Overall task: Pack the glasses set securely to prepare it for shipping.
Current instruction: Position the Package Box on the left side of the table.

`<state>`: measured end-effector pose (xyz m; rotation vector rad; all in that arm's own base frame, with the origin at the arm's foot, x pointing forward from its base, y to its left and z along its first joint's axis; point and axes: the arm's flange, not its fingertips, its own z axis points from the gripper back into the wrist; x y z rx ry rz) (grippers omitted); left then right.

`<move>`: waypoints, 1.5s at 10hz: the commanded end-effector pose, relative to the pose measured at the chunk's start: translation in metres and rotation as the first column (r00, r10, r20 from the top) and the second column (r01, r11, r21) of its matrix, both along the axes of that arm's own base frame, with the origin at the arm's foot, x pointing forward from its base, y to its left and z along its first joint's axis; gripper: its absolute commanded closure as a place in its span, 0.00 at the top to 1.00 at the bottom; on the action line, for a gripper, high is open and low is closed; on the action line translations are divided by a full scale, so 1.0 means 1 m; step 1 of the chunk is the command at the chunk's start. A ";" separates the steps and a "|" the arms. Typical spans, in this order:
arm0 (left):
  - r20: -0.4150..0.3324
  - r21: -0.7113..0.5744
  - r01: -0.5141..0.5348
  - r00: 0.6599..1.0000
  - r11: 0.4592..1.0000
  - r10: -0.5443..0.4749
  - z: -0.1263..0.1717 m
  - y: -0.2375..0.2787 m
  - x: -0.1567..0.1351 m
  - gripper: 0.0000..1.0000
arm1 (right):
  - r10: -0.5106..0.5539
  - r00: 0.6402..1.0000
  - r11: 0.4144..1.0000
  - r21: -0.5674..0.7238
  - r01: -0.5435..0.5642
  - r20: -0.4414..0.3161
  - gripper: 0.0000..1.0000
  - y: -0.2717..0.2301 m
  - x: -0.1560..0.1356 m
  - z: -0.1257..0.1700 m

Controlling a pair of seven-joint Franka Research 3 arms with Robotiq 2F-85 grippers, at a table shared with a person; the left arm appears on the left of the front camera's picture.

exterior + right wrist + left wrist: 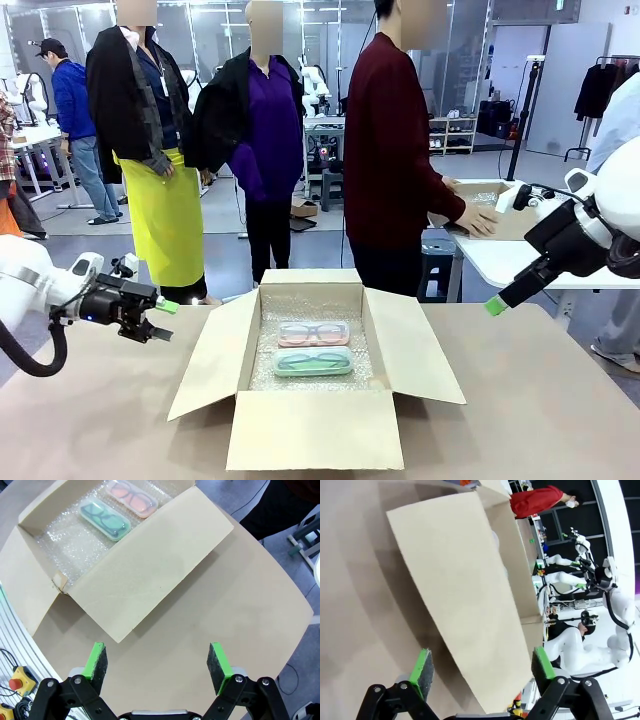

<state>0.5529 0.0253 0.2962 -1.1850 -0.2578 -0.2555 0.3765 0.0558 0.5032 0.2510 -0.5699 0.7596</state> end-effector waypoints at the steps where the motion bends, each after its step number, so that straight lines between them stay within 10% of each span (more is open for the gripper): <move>1: 0.048 -0.016 -0.035 0.998 0.999 0.035 -0.008 -0.001 0.010 1.00 | -0.031 1.000 0.999 -0.012 0.031 0.001 1.00 0.003 0.001 0.001; 15: -0.149 -0.225 -0.051 0.989 0.973 0.018 -0.069 -0.043 -0.009 1.00 | -0.031 1.000 0.999 -0.012 0.031 0.001 1.00 0.003 0.001 0.001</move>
